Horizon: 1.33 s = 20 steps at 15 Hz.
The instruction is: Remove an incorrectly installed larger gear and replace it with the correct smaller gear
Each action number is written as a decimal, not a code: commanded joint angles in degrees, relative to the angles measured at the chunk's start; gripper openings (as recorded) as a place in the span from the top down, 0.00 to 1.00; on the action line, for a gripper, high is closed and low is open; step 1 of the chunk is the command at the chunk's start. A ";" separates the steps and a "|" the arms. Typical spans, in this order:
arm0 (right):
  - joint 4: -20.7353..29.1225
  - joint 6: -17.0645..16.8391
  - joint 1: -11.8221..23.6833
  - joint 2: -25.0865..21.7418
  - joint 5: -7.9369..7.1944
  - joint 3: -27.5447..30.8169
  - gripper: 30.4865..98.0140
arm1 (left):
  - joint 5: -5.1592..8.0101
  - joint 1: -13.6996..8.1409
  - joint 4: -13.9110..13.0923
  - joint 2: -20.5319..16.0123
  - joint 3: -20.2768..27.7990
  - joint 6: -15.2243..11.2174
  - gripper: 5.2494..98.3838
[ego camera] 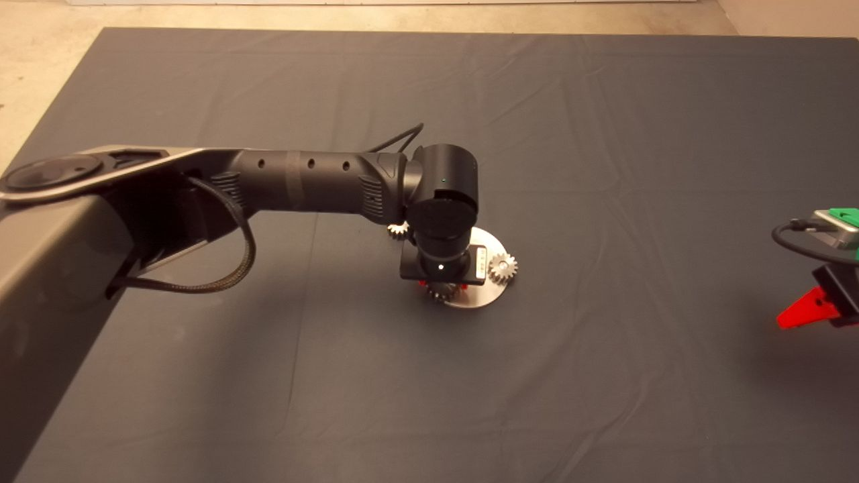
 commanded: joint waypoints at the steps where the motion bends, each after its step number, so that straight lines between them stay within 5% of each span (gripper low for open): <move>1: 0.47 0.25 0.89 0.14 -0.06 0.24 0.58 | 7.94 -1.17 -3.97 -0.54 0.83 0.39 0.62; 6: 0.47 0.25 0.97 0.14 -0.06 0.15 0.58 | 7.94 -11.03 -11.75 -0.55 1.09 1.61 0.62; 11: 0.47 0.25 1.53 0.23 0.02 -0.11 0.58 | 7.94 -17.12 -18.35 -0.71 1.01 3.03 0.63; 13: 0.47 0.25 1.74 0.32 0.02 -0.11 0.58 | 7.94 -17.03 -18.44 -1.99 1.09 3.03 0.63; 16: 0.56 0.25 1.76 0.05 -0.06 0.24 0.58 | 7.94 -16.52 -16.73 -11.55 4.61 3.11 0.63; 20: 0.56 0.33 1.76 0.05 -0.15 0.33 0.58 | 7.94 -7.16 -9.19 -17.36 3.61 8.59 0.63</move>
